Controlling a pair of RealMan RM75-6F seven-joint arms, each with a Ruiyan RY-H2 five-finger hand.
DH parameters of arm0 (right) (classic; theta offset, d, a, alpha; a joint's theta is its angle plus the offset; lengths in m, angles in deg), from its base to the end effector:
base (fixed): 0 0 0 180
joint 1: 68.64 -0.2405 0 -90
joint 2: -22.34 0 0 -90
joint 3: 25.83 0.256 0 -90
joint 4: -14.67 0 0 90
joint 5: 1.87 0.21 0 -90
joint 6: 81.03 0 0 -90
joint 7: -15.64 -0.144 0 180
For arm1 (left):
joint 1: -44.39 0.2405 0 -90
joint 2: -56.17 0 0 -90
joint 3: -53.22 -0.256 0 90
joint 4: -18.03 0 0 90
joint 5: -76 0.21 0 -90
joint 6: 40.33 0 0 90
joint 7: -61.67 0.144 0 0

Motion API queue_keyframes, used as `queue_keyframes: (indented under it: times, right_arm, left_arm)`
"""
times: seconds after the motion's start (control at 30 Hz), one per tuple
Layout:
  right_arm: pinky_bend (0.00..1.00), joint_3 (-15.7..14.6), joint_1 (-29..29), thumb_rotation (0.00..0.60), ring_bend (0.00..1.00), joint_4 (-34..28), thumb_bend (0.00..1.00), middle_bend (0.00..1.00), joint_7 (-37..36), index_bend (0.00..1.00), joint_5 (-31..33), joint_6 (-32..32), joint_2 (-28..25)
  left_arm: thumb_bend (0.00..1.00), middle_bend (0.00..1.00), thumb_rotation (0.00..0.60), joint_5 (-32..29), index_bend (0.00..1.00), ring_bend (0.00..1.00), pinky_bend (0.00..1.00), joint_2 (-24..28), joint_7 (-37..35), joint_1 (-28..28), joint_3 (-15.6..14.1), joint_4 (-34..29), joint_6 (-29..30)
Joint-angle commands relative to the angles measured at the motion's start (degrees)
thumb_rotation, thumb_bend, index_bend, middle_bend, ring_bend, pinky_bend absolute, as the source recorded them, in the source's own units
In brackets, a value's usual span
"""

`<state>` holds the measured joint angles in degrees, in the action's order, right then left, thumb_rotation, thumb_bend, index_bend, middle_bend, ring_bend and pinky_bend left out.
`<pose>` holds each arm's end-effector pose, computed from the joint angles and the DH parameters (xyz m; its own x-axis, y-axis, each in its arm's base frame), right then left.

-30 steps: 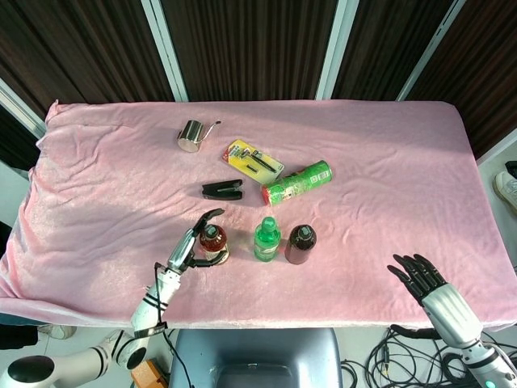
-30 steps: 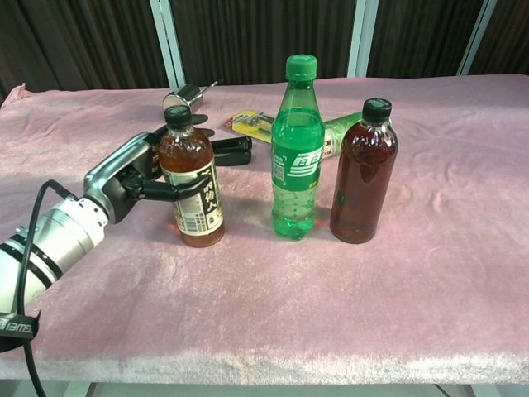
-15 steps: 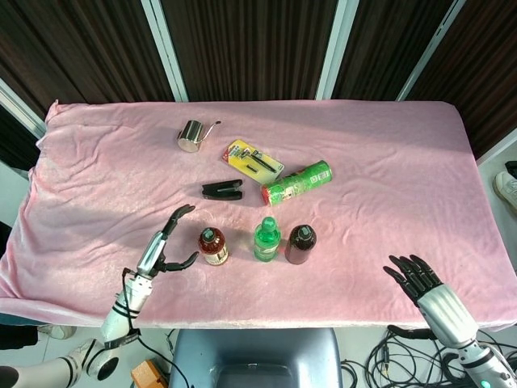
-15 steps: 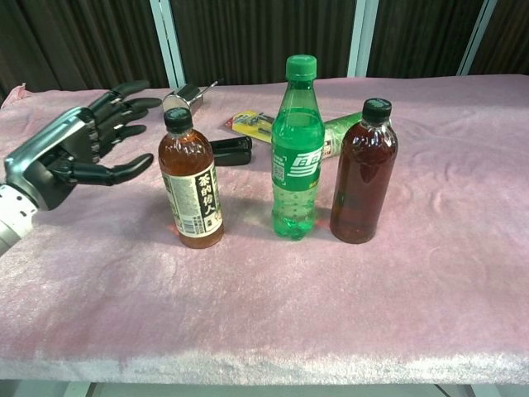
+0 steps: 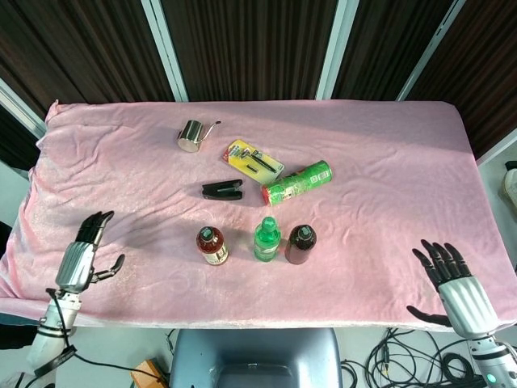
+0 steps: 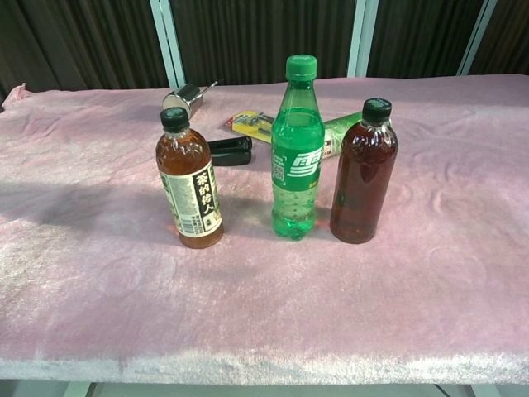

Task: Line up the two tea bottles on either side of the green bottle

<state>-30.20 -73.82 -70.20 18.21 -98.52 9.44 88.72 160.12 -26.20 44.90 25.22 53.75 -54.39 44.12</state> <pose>-0.3117 -0.1554 0.1425 0.5215 -0.0152 0.8531 -0.8373 -0.2016 0.5082 -0.2947 0.2554 0.0795 0.1476 0.0051 0.9890 0.9685 -0.2034 -0.1435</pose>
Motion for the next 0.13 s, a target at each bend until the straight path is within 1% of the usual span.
queue_keyframes:
  times: [0.03,0.13]
  right_arm:
    - [0.07,2.11,1.65,0.600,0.00,-3.40,0.22,0.00,3.90,0.00,3.91,-0.87,0.13]
    - [0.07,2.31,1.68,0.600,0.00,-3.39,0.22,0.00,3.54,0.00,3.88,-1.06,-0.04]
  left_arm:
    - [0.37,0.08,0.600,-6.80,0.00,0.00,0.00,15.28,23.49,13.14,-1.13,-19.40,9.09]
    - [0.37,0.08,0.600,-5.49,0.00,0.00,0.00,15.79,21.99,13.57,-1.22,-19.00,8.78]
